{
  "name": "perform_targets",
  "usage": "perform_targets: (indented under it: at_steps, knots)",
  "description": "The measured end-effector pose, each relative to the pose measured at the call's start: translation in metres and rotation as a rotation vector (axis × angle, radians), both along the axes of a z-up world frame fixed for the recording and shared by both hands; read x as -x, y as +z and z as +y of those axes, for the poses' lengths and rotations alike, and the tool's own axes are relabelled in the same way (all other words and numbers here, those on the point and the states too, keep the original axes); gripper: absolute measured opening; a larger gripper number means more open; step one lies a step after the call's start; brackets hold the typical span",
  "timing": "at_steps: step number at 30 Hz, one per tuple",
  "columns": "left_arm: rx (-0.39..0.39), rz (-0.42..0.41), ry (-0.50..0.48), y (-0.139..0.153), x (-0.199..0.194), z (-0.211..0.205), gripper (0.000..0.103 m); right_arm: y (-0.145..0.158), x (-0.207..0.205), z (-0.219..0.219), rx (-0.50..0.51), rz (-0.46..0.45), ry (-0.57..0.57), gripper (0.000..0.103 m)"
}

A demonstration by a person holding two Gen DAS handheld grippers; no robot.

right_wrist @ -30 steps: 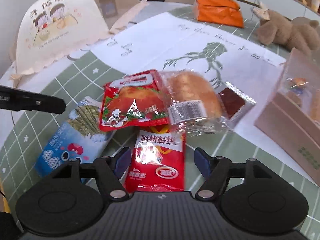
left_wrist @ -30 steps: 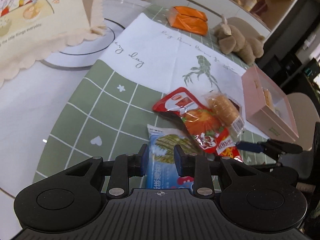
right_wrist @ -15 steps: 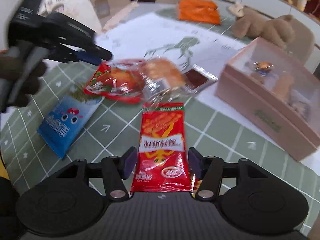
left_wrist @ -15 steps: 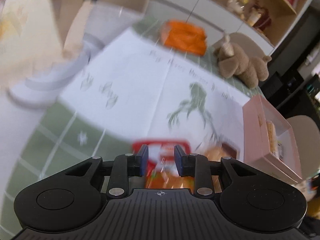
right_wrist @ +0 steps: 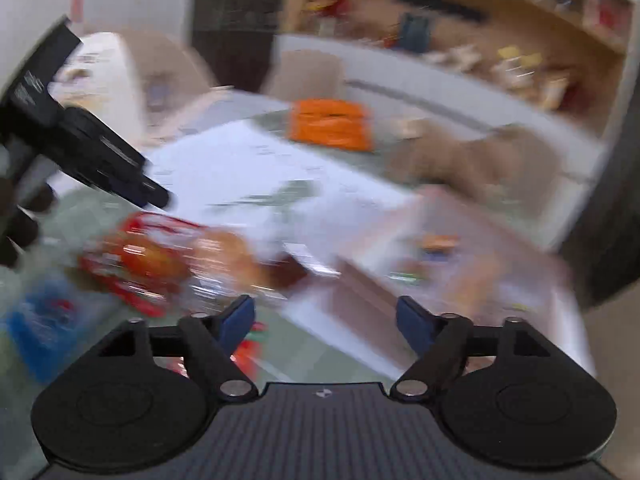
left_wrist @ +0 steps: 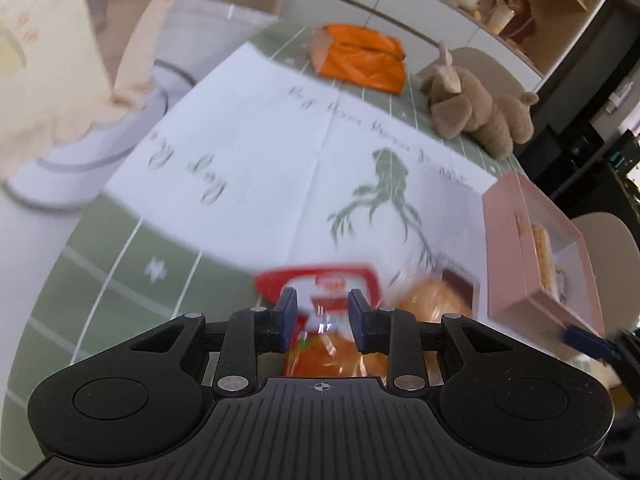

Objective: Organize snacks

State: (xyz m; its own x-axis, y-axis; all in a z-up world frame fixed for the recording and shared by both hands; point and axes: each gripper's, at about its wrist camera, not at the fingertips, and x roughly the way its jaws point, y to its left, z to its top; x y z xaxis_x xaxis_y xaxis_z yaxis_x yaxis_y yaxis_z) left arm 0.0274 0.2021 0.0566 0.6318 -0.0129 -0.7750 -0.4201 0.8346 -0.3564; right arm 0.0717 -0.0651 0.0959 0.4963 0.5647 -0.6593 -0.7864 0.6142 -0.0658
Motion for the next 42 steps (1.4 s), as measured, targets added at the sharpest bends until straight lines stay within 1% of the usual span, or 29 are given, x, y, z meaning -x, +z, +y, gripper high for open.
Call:
perform_targets:
  at_steps: [2, 4, 7, 10, 11, 12, 13, 15, 17, 19, 20, 21, 22, 24, 25, 27, 29, 30, 31, 32, 33, 35, 38, 39, 40, 42]
  knots:
    - [0.032, -0.003, -0.023, -0.003, 0.01, 0.004, 0.029, -0.009, -0.007, 0.025, -0.024, 0.048, 0.025, 0.08]
    - [0.053, -0.009, -0.032, -0.006, 0.018, 0.006, 0.029, -0.02, -0.012, 0.047, -0.025, 0.044, 0.01, 0.08]
    - [0.075, -0.02, -0.018, -0.006, 0.022, 0.011, 0.029, -0.043, -0.025, 0.075, 0.041, 0.023, 0.005, 0.08]
    - [0.09, -0.011, 0.028, -0.01, 0.02, 0.018, 0.029, -0.054, -0.031, 0.085, 0.086, 0.07, 0.055, 0.081]
    - [0.093, -0.005, 0.037, -0.012, 0.018, 0.02, 0.029, -0.053, -0.03, 0.087, 0.104, 0.082, 0.065, 0.079]
    - [0.084, 0.0, 0.048, -0.013, 0.014, 0.021, 0.028, -0.051, -0.028, 0.086, 0.116, 0.091, 0.079, 0.066]
    - [0.07, -0.001, 0.049, -0.013, 0.01, 0.021, 0.028, -0.048, -0.022, 0.083, 0.114, 0.097, 0.082, 0.058]
    - [0.039, 0.004, 0.029, -0.012, -0.001, 0.019, 0.029, -0.037, -0.015, 0.071, 0.093, 0.133, 0.089, 0.053]
    - [0.003, 0.017, -0.014, -0.01, -0.012, 0.013, 0.028, -0.025, -0.005, 0.052, 0.067, 0.14, 0.078, 0.052]
    - [-0.04, 0.037, -0.095, -0.01, -0.022, 0.0, 0.026, -0.014, 0.003, 0.032, 0.046, 0.142, 0.057, 0.052]
    - [-0.061, 0.048, -0.157, -0.009, -0.026, -0.009, 0.025, -0.008, 0.008, 0.02, 0.038, 0.137, 0.041, 0.052]
    - [-0.078, 0.057, -0.222, -0.008, -0.028, -0.02, 0.025, -0.004, 0.01, 0.01, 0.038, 0.125, 0.024, 0.052]
    - [-0.09, 0.063, -0.264, -0.008, -0.029, -0.029, 0.026, -0.001, 0.014, -0.002, 0.042, 0.103, 0.0, 0.052]
    - [-0.095, 0.064, -0.357, -0.008, -0.027, -0.051, 0.026, 0.001, 0.021, -0.025, 0.059, 0.059, -0.065, 0.052]
    - [-0.082, 0.066, -0.384, -0.008, -0.025, -0.057, 0.026, 0.0, 0.022, -0.034, 0.068, 0.049, -0.1, 0.052]
    - [-0.006, 0.069, -0.433, -0.01, -0.021, -0.067, 0.027, -0.008, 0.018, -0.053, 0.083, 0.054, -0.19, 0.052]
    - [0.072, 0.071, -0.452, -0.011, -0.013, -0.071, 0.027, -0.017, 0.013, -0.07, 0.082, 0.084, -0.294, 0.053]
    - [0.086, 0.067, -0.45, -0.01, -0.009, -0.071, 0.027, -0.019, 0.011, -0.078, 0.067, 0.112, -0.335, 0.054]
    - [0.088, 0.062, -0.446, -0.009, -0.004, -0.069, 0.027, -0.019, 0.009, -0.083, 0.049, 0.141, -0.359, 0.058]
    - [0.09, 0.058, -0.435, -0.007, 0.0, -0.066, 0.027, -0.019, 0.009, -0.088, 0.02, 0.169, -0.369, 0.058]
    - [0.095, 0.056, -0.419, -0.006, 0.003, -0.063, 0.027, -0.017, 0.011, -0.09, -0.005, 0.179, -0.368, 0.059]
    - [0.117, 0.056, -0.37, -0.007, 0.008, -0.055, 0.027, -0.011, 0.018, -0.087, -0.023, 0.153, -0.352, 0.062]
    - [0.143, 0.058, -0.314, -0.012, 0.009, -0.046, 0.027, -0.006, 0.034, -0.067, -0.006, 0.102, -0.281, 0.062]
    - [0.158, 0.057, -0.306, -0.015, 0.01, -0.044, 0.027, -0.006, 0.039, -0.057, 0.011, 0.084, -0.256, 0.059]
    - [0.175, 0.056, -0.303, -0.018, 0.012, -0.043, 0.027, -0.006, 0.043, -0.047, 0.023, 0.074, -0.232, 0.049]
    - [0.202, 0.053, -0.302, -0.023, 0.014, -0.042, 0.027, -0.008, 0.054, -0.029, 0.036, 0.09, -0.161, 0.035]
